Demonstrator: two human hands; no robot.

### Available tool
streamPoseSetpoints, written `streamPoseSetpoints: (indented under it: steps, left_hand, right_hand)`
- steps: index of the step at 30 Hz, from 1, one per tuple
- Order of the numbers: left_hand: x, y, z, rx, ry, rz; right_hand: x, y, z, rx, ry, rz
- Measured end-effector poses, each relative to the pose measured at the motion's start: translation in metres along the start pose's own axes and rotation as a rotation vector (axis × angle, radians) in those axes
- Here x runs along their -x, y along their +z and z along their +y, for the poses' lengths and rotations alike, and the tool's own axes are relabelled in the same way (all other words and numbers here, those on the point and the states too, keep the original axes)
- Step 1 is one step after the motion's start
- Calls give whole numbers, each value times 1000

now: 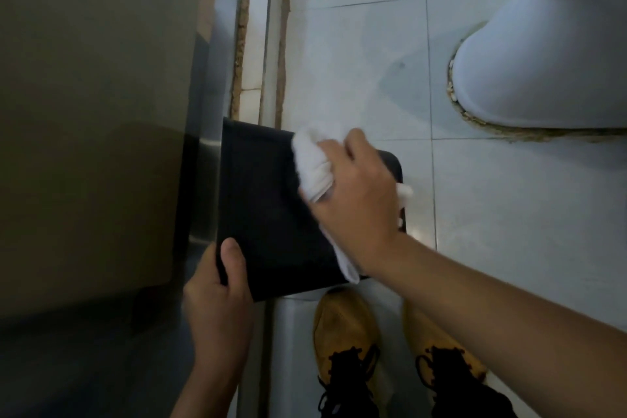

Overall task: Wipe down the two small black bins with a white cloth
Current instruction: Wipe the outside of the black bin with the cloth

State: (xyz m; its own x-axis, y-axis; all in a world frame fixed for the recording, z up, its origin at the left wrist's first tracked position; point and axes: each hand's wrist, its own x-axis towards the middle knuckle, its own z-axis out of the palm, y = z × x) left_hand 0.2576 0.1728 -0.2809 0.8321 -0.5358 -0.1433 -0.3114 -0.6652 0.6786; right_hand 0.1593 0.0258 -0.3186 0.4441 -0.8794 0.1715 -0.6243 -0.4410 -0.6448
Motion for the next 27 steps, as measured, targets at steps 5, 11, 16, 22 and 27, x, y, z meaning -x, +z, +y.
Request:
streamPoseSetpoints:
  steps: [5,11,16,22,27]
  left_hand:
    - [5,1,0,-38,-10,25]
    - [0,1,4,-27,26,26]
    - [1,3,7,45,4,5]
    - [2,5,2,-12,-21,43]
    - [5,5,5,-44,14,57]
  right_hand:
    - [-2,15,-29,-63,-343,-62]
    - [-52,12,-14,-112,-30,-44]
    - [-83,9,31,6,230,-68]
    - [-6,9,-9,0,-78,-1]
    - [-4,14,-14,-38,-256,-40]
